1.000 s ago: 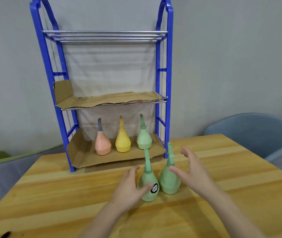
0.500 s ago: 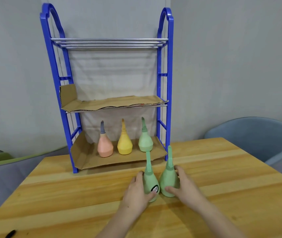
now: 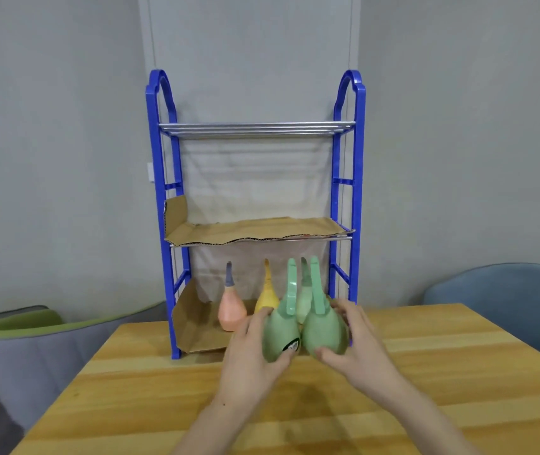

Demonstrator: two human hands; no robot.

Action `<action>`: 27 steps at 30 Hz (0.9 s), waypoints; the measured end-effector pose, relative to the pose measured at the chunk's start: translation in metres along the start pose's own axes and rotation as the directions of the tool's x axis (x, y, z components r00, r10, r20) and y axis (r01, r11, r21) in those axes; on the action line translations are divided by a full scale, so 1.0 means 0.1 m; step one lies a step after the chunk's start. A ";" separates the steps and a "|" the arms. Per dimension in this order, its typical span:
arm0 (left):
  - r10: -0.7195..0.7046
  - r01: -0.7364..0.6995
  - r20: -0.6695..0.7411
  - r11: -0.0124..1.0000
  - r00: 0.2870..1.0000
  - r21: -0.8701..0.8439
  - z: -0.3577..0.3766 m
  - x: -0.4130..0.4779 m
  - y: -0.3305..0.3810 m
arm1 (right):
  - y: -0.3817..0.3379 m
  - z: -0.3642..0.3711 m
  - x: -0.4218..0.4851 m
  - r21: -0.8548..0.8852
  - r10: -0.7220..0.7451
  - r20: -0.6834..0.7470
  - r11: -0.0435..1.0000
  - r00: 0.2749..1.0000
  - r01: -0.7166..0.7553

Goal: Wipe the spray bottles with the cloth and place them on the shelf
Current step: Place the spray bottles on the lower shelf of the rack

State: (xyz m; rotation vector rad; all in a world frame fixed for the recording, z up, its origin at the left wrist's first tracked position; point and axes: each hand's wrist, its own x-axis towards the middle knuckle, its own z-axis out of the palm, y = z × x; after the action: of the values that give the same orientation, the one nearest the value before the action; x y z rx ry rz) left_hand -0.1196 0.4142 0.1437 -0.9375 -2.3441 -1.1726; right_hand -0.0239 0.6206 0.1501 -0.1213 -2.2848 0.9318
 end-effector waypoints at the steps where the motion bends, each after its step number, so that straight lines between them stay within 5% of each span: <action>1: 0.008 -0.008 -0.029 1.000 1.000 -0.011 -0.15 0.11 0.04 | -0.13 -0.04 0.13 0.024 -0.012 -0.013 1.000 1.000 0.013; 13: -0.050 0.027 -0.130 0.984 0.990 -0.176 -1.32 1.88 0.32 | -1.21 -0.29 2.04 0.199 -0.074 -0.041 0.977 0.996 0.080; 27: -0.219 0.224 0.050 0.959 0.974 -0.172 -0.85 3.13 -0.44 | -0.60 0.24 3.24 0.071 0.128 0.121 0.988 0.984 -0.137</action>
State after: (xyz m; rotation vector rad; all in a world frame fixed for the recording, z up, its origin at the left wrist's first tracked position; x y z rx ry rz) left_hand -0.3729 0.4519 0.3472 -0.7656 -2.4503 -1.4851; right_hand -0.2812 0.6641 0.3526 -0.1919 -2.3654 1.1230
